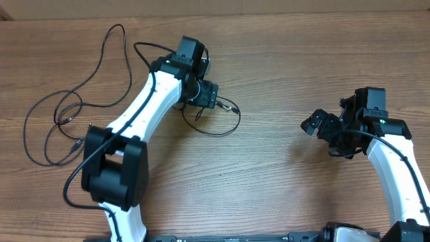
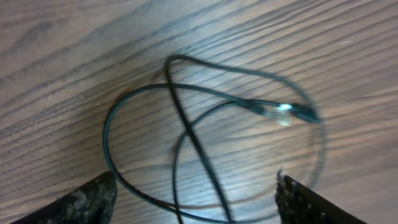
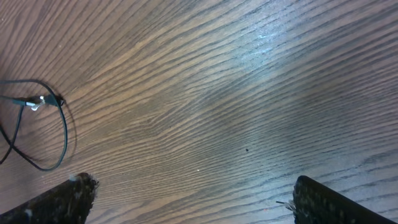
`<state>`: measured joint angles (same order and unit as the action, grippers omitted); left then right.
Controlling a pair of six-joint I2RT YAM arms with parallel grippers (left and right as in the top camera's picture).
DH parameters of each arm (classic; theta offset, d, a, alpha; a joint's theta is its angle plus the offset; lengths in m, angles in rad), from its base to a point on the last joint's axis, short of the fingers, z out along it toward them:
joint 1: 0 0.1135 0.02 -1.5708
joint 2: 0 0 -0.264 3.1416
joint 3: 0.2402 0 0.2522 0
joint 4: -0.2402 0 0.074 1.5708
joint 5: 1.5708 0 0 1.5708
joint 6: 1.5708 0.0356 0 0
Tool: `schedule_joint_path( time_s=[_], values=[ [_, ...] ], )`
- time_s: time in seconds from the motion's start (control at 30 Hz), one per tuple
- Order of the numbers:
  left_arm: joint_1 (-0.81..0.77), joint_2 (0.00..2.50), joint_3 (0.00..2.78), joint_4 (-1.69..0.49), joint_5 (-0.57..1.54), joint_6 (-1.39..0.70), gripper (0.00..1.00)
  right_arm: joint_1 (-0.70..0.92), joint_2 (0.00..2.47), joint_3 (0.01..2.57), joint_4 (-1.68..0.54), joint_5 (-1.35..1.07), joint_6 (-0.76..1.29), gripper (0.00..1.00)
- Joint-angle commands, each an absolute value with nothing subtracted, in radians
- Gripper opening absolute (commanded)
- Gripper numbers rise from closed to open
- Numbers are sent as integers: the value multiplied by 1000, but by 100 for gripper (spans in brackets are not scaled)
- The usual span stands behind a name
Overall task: Untangle cables
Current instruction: 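Lift the grasped cable and carry it left toward the other cables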
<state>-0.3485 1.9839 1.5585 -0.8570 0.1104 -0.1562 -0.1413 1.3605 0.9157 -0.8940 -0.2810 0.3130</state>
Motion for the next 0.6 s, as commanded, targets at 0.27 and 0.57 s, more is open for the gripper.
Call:
schedule_joint_path(
  time_s=[0.27, 0.57],
  values=[
    [-350, 2032, 1578, -932, -14, -153, 5, -134, 1365, 916, -896, -282, 305, 100],
    [-253, 1887, 1643, -1034, -194, -257, 4, -134, 1365, 916, -900, -282, 305, 100]
  ],
)
